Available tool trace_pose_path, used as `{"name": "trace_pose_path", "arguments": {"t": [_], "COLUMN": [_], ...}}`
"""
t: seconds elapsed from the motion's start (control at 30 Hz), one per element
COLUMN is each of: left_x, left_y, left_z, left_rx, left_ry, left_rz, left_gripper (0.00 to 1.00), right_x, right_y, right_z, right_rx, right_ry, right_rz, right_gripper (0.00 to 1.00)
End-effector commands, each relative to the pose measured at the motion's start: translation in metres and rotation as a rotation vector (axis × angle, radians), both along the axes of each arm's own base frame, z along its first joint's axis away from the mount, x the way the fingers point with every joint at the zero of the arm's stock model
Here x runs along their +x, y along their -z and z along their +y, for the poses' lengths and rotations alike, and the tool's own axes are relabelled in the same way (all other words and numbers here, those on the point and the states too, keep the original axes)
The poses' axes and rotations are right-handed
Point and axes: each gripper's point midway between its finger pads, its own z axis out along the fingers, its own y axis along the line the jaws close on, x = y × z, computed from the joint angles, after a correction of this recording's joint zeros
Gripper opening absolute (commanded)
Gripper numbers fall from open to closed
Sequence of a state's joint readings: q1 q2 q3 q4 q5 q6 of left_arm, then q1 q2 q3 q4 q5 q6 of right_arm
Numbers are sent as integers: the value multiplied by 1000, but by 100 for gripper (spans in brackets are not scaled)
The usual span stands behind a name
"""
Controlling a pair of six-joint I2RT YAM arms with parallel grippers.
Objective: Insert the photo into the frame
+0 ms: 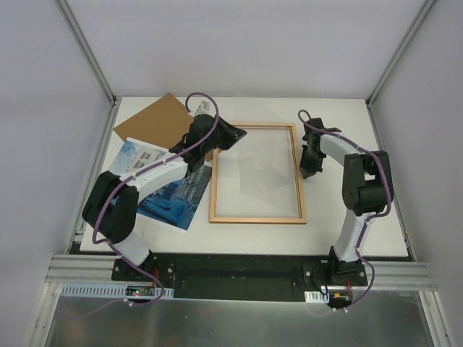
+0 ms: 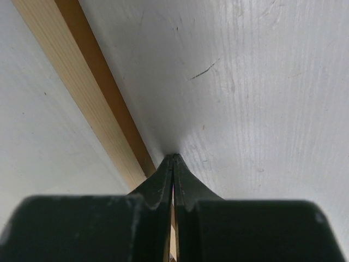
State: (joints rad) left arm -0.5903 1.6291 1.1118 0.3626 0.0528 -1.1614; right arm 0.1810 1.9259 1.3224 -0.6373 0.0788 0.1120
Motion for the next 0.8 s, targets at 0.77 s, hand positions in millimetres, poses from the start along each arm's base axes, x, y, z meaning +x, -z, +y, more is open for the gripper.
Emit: {"name": "trace_pose_path", "arguments": {"t": [0.77], "left_x": [-12], "left_y": [-22], "left_z": [-12], "left_rx": [-92], "left_ry": [52], "left_rz": [-26], "left_gripper": [0], "right_x": [5], "right_y": [-4], "right_z": [7], "right_rx": [3], "right_ry": [-11], "right_rz": [-1], "right_gripper": [1]}}
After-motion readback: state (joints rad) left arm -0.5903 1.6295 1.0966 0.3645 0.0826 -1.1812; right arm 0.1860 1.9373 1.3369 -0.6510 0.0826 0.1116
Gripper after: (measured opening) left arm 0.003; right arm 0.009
